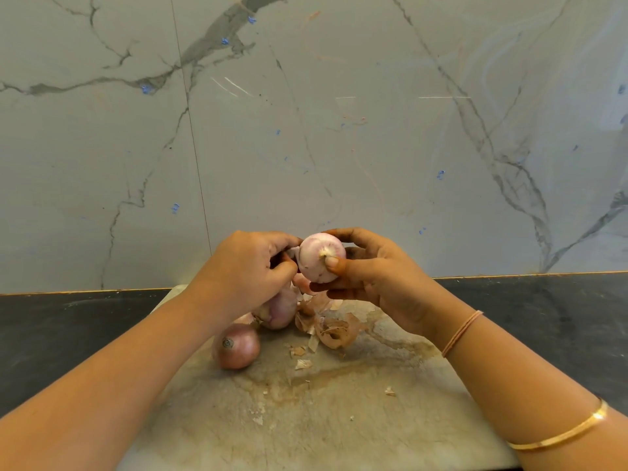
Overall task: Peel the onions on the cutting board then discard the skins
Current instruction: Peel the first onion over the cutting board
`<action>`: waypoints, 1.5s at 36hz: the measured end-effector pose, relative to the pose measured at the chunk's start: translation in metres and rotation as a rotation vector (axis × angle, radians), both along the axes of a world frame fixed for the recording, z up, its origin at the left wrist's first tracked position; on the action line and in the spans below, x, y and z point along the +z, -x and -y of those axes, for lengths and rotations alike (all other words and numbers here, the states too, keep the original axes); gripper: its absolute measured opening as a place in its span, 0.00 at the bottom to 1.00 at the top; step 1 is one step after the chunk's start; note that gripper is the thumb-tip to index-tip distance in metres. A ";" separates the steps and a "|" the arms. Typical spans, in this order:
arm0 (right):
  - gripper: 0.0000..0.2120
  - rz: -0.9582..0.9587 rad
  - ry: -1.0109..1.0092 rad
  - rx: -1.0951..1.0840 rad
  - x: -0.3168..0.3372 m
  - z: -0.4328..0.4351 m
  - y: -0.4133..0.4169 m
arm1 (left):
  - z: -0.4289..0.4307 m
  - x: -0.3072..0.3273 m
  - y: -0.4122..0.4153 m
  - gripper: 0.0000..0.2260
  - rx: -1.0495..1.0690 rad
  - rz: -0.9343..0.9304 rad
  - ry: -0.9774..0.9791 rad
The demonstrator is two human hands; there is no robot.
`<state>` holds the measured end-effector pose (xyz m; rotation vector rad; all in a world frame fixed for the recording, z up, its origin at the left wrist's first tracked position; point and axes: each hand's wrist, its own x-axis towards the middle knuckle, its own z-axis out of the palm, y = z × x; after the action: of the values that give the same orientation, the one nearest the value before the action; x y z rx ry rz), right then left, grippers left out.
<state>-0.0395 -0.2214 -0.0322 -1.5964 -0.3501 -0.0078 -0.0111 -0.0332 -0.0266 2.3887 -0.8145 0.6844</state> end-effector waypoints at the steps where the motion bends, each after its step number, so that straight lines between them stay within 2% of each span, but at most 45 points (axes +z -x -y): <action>1: 0.14 0.002 0.008 -0.004 0.000 0.000 0.000 | -0.001 0.000 -0.001 0.12 -0.006 0.002 0.007; 10: 0.14 -0.065 -0.110 -0.011 0.000 0.001 -0.003 | -0.003 -0.001 -0.005 0.13 -0.023 -0.037 0.103; 15: 0.12 -0.091 -0.188 -0.044 -0.001 0.002 -0.003 | -0.003 0.000 -0.006 0.21 -0.084 -0.097 0.104; 18: 0.09 -0.104 -0.205 -0.057 0.000 0.002 -0.002 | -0.003 -0.001 -0.005 0.23 -0.087 -0.129 0.089; 24: 0.09 -0.070 -0.102 -0.048 -0.001 0.000 -0.003 | 0.001 -0.004 -0.006 0.12 -0.072 -0.171 0.132; 28: 0.12 -0.100 -0.171 0.016 -0.001 -0.003 -0.001 | 0.001 -0.003 -0.007 0.13 -0.031 -0.112 0.053; 32: 0.12 -0.045 -0.083 -0.030 -0.001 -0.002 -0.002 | 0.002 -0.004 -0.005 0.20 -0.096 -0.064 0.066; 35: 0.13 -0.015 -0.030 -0.059 -0.001 -0.001 -0.003 | 0.001 -0.005 -0.003 0.19 -0.180 -0.032 0.110; 38: 0.09 0.022 0.021 -0.075 -0.002 -0.001 -0.002 | 0.001 -0.006 -0.003 0.18 -0.210 -0.041 0.156; 43: 0.10 0.084 0.118 -0.110 -0.005 -0.002 -0.003 | 0.002 -0.005 -0.001 0.14 -0.196 -0.047 0.231; 48: 0.11 0.104 0.144 -0.123 -0.006 -0.001 -0.004 | 0.003 -0.005 0.001 0.21 -0.173 -0.077 0.257; 54: 0.13 0.126 0.190 -0.135 -0.008 -0.002 -0.005 | 0.006 -0.007 0.002 0.18 -0.091 -0.016 0.208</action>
<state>-0.0345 -0.2189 -0.0401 -1.8108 -0.3484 -0.1838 -0.0128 -0.0396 -0.0332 2.1546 -0.7993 0.6779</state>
